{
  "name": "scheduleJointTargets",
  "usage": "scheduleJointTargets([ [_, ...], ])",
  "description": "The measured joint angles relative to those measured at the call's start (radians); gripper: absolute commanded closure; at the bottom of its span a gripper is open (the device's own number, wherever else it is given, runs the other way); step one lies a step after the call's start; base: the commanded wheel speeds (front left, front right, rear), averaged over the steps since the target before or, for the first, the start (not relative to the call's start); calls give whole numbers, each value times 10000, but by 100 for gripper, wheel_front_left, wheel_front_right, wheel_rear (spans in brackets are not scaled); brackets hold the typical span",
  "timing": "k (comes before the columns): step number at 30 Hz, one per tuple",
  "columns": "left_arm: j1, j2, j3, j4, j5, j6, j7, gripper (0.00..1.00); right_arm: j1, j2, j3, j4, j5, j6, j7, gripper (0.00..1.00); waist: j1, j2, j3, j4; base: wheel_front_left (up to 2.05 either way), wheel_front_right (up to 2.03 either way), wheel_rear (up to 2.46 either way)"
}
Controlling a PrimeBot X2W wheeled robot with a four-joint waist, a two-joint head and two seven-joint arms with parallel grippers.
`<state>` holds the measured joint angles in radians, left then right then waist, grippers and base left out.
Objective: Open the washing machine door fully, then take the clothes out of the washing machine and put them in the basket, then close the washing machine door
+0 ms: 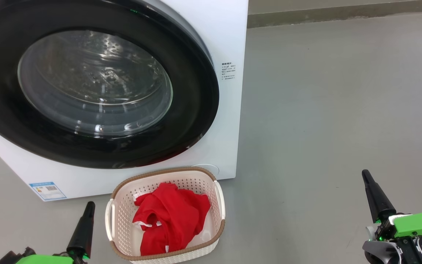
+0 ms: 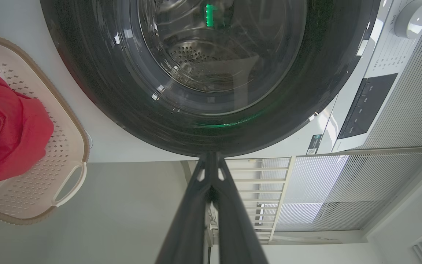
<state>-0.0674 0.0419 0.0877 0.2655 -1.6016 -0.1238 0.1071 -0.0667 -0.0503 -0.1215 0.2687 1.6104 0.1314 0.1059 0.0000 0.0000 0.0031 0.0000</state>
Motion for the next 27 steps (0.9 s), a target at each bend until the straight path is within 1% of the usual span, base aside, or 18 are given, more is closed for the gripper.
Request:
scheduleJointTargets([
  [27, 0, 0, 0, 0, 0, 0, 0, 100, 0, 19, -13, 0, 0, 0, 0, 100, 0, 0, 0, 0, 0, 0, 0],
])
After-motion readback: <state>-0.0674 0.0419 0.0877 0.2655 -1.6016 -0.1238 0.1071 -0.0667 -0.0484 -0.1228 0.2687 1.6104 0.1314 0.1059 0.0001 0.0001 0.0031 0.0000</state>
